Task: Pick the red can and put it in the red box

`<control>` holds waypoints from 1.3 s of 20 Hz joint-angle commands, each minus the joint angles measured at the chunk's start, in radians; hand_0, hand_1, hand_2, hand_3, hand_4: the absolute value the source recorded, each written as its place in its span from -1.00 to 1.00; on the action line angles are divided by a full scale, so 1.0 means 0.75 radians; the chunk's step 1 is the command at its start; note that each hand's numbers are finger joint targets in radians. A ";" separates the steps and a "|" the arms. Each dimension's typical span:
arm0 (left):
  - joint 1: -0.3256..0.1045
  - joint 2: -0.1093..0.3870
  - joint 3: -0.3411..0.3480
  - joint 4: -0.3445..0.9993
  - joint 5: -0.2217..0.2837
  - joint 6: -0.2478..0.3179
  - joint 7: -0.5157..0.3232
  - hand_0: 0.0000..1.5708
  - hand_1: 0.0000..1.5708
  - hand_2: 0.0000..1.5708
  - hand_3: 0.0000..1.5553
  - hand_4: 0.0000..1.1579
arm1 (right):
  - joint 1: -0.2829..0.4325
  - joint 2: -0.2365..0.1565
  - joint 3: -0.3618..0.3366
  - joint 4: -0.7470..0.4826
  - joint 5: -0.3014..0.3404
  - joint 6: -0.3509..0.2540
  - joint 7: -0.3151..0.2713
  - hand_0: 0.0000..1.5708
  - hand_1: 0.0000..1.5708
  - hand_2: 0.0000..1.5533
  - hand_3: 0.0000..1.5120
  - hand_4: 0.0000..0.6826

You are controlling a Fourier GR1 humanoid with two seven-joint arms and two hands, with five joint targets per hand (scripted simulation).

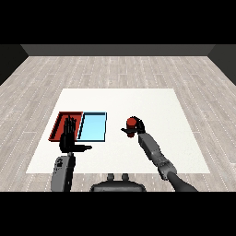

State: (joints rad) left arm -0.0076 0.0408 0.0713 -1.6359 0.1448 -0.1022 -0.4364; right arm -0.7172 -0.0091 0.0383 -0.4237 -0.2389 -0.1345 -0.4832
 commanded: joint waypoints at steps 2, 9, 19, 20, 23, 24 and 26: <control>-0.039 -0.039 -0.019 0.100 -0.053 0.043 -0.075 -1.00 -1.00 -1.00 -1.00 -1.00 | 0.009 -0.007 0.028 -0.045 0.021 -0.020 0.085 0.95 0.95 0.89 0.87 0.60; -0.003 0.028 0.037 0.032 0.017 -0.020 -0.019 -1.00 -1.00 -1.00 -1.00 -1.00 | 0.040 -0.023 0.032 -0.178 0.033 -0.055 0.046 0.95 0.95 0.89 0.85 0.70; 0.031 -0.052 -0.124 -0.038 -0.103 0.089 0.014 -1.00 -1.00 -1.00 -1.00 -1.00 | 0.197 -0.090 0.055 -0.704 0.036 -0.091 0.193 0.93 0.93 0.88 0.83 0.78; 0.072 0.002 -0.047 -0.051 -0.031 -0.011 0.007 -1.00 -1.00 -1.00 -1.00 -1.00 | 0.223 -0.012 0.103 -0.741 0.097 -0.164 0.212 0.93 0.93 0.88 0.83 0.78; 0.128 -0.051 -0.157 -0.132 -0.105 0.017 0.007 -1.00 -1.00 -1.00 -1.00 -1.00 | 0.309 -0.107 0.106 -0.998 0.062 -0.110 0.293 0.96 0.96 0.89 0.85 0.83; 0.073 -0.031 -0.162 -0.115 -0.055 -0.036 0.062 -1.00 -1.00 -1.00 -1.00 -1.00 | 0.323 -0.143 0.061 -1.038 0.019 -0.068 0.214 0.93 0.93 0.89 0.86 0.88; 0.003 -0.048 -0.192 -0.136 -0.074 0.009 0.174 -1.00 -1.00 -1.00 -1.00 -1.00 | 0.360 -0.097 0.103 -1.142 0.039 -0.092 0.231 0.89 0.89 0.85 0.85 0.85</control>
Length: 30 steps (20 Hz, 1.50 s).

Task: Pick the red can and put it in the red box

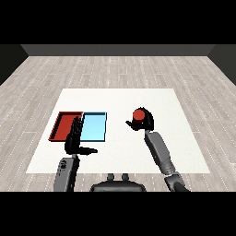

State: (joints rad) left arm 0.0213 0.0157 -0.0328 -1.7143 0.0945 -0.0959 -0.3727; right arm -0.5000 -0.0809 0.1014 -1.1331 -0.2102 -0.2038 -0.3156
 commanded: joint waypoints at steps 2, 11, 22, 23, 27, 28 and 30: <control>-0.041 -0.020 -0.066 -0.044 -0.010 0.016 0.110 -1.00 -1.00 -1.00 -1.00 -1.00 | 0.099 0.028 0.049 -0.284 0.047 -0.057 0.066 0.89 0.89 0.84 0.84 0.86; -0.070 -0.021 -0.326 0.034 -0.148 0.254 0.128 -1.00 -1.00 -1.00 -1.00 -1.00 | 0.061 0.107 0.286 -0.411 0.102 -0.314 0.122 0.83 0.83 0.81 0.83 0.84; -0.338 -0.021 -0.413 0.386 -0.044 0.356 0.138 -1.00 -1.00 -1.00 -1.00 -1.00 | 0.250 0.108 0.383 -0.570 0.127 -0.298 0.035 0.84 0.84 0.84 0.85 0.81; -0.211 -0.021 -0.394 0.253 -0.079 0.281 0.178 -1.00 -1.00 -1.00 -1.00 -1.00 | 0.173 0.108 0.365 -0.527 0.097 -0.300 0.041 0.84 0.84 0.84 0.85 0.80; -0.364 -0.021 -0.447 0.447 -0.024 0.439 0.162 -1.00 -1.00 -1.00 -1.00 -1.00 | 0.213 0.108 0.346 -0.565 0.155 -0.275 0.058 0.85 0.85 0.86 0.85 0.90; -0.328 -0.021 -0.483 0.431 -0.032 0.411 0.128 -1.00 -1.00 -1.00 -1.00 -1.00 | 0.224 0.108 0.333 -0.604 0.168 -0.207 0.082 0.85 0.85 0.86 0.85 0.91; -0.270 -0.021 -0.505 0.330 -0.031 0.414 0.205 -1.00 -1.00 -1.00 -1.00 -1.00 | 0.231 0.108 0.339 -0.532 0.132 -0.234 -0.009 0.86 0.86 0.86 0.84 0.93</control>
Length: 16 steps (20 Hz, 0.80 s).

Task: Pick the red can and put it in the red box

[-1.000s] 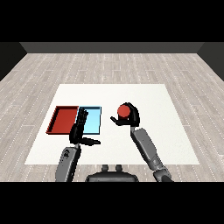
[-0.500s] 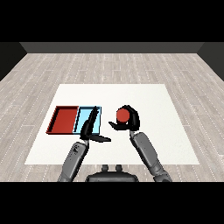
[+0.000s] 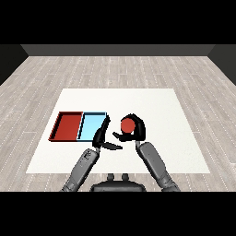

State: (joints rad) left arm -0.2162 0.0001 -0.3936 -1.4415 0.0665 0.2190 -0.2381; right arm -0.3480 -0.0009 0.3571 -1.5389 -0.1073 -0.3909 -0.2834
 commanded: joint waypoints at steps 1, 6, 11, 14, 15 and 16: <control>-0.005 0.000 0.066 0.051 0.027 -0.082 -0.016 -1.00 -1.00 -1.00 -1.00 -1.00 | -0.021 0.001 0.027 -0.030 0.004 -0.030 0.013 0.87 0.87 0.86 0.84 0.93; -0.069 0.000 -0.027 0.109 0.090 0.032 -0.013 -1.00 -1.00 -1.00 -1.00 -1.00 | 0.069 0.001 0.043 -0.057 0.039 0.004 -0.035 0.86 0.86 0.84 0.83 0.92; -0.047 0.000 -0.055 0.034 0.077 0.052 0.056 -1.00 -1.00 -1.00 -1.00 -1.00 | -0.044 0.001 -0.015 -0.019 -0.034 0.057 -0.001 0.88 0.88 0.85 0.83 0.98; -0.086 0.000 -0.052 0.162 0.145 0.038 -0.038 -1.00 -1.00 -1.00 -1.00 -1.00 | -0.040 0.001 0.085 -0.085 -0.022 -0.063 0.070 0.85 0.85 0.86 0.84 0.95; 0.002 0.000 -0.108 0.063 0.134 0.042 -0.040 -1.00 -1.00 -1.00 -1.00 -1.00 | -0.127 0.001 0.068 0.091 -0.092 -0.066 -0.051 0.84 0.84 0.84 0.84 0.94; -0.135 0.000 -0.167 0.207 0.216 0.126 -0.102 -1.00 -1.00 -1.00 -1.00 -1.00 | -0.066 0.001 0.105 -0.001 -0.093 -0.064 -0.048 0.83 0.83 0.84 0.85 0.93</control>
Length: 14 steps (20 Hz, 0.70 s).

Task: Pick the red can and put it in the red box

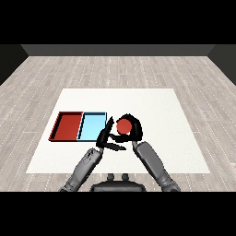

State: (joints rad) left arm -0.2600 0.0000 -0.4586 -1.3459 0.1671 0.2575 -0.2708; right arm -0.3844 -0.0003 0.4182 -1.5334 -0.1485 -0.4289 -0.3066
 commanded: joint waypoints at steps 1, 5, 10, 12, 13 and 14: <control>-0.071 0.000 0.028 0.044 0.067 -0.033 -0.021 -1.00 -1.00 -1.00 -1.00 -1.00 | -0.064 0.000 -0.010 0.115 -0.114 0.013 -0.061 0.86 0.86 0.85 0.86 0.92; -0.016 0.000 -0.059 0.028 0.081 0.026 -0.042 -1.00 -1.00 -1.00 -1.00 -1.00 | 0.008 0.000 0.123 0.035 -0.114 -0.060 -0.088 0.92 0.92 0.87 0.87 0.92; -0.113 0.000 -0.044 0.086 0.139 0.013 -0.003 -1.00 -1.00 -1.00 -1.00 -1.00 | -0.103 0.000 0.042 0.012 -0.146 -0.043 0.010 0.93 0.93 0.88 0.88 0.92; -0.094 0.000 -0.052 0.018 0.101 0.029 0.028 -1.00 -1.00 -1.00 -1.00 -1.00 | -0.084 0.000 0.178 0.191 -0.230 -0.117 -0.212 0.95 0.95 0.88 0.87 0.93; -0.078 0.000 -0.050 0.173 0.158 -0.050 -0.118 -1.00 -1.00 -1.00 -1.00 -1.00 | -0.069 0.000 0.110 0.091 -0.166 -0.067 -0.102 0.94 0.94 0.87 0.86 0.90; -0.059 0.000 -0.063 0.119 0.103 -0.022 -0.088 -1.00 -1.00 -1.00 -1.00 -1.00 | -0.080 0.000 0.215 0.029 -0.174 -0.186 -0.045 0.94 0.94 0.87 0.85 0.90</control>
State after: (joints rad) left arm -0.3218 0.0060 -0.4946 -1.2795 0.2532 0.2672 -0.3012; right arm -0.4393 -0.0045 0.5146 -1.4844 -0.2677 -0.5039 -0.3619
